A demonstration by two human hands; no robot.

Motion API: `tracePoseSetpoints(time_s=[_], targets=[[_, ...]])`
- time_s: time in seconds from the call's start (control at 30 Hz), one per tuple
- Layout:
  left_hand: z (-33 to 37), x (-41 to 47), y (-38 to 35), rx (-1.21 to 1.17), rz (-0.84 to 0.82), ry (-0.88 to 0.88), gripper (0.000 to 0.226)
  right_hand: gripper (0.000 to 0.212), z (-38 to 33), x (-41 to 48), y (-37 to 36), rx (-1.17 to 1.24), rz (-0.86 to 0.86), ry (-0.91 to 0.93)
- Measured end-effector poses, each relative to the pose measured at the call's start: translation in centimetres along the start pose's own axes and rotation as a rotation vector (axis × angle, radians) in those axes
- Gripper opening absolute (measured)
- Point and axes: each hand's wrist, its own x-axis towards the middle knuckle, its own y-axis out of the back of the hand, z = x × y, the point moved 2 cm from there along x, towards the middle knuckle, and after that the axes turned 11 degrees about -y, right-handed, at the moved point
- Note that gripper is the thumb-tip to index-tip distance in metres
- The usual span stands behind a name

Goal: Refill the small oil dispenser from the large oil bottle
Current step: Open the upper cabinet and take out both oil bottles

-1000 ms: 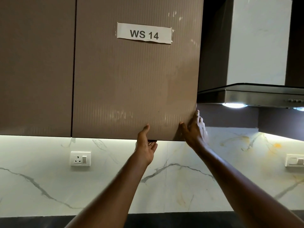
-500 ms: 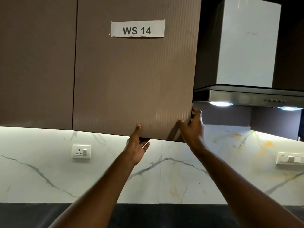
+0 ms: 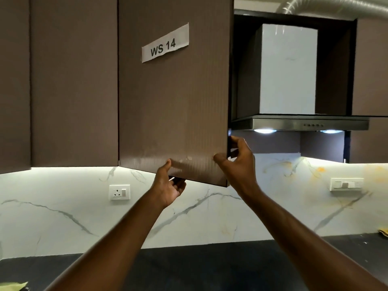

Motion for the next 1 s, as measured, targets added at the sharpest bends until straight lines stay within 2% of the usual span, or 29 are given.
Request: tracePoseSetpoints(time_s=[0.13, 0.23, 0.33, 0.43, 0.6, 0.7, 1.0], targets=[[3.0, -5.3, 1.0, 0.162, 0.026, -0.031, 0.049, 0.053, -4.6, -5.1, -0.8, 0.028, -0.028, 0.042], [5.2, -9.5, 1.4, 0.360, 0.037, -0.118, 0.062, 0.064, -7.9, -8.8, -1.5, 0.041, -0.093, 0.030], [7.8, -13.1, 1.6, 0.470, -0.007, -0.253, 0.050, 0.066, -10.9, -11.7, -2.3, 0.070, -0.194, 0.016], [9.8, -16.0, 2.1, 0.516, -0.050, -0.281, 0.038, 0.059, -13.1, -13.8, -3.1, 0.091, -0.311, 0.010], [13.3, -20.1, 4.4, 0.549, -0.034, -0.350, 0.044, 0.059, -16.7, -16.7, -5.4, 0.098, -0.507, -0.046], [15.4, -22.5, 6.2, 0.530, -0.012, -0.380, 0.055, 0.048, -18.6, -18.4, -7.1, 0.108, -0.591, -0.063], [20.4, -25.0, 11.4, 0.591, 0.090, -0.454, 0.077, 0.047, -22.8, -23.2, -13.2, 0.025, -0.744, -0.041]])
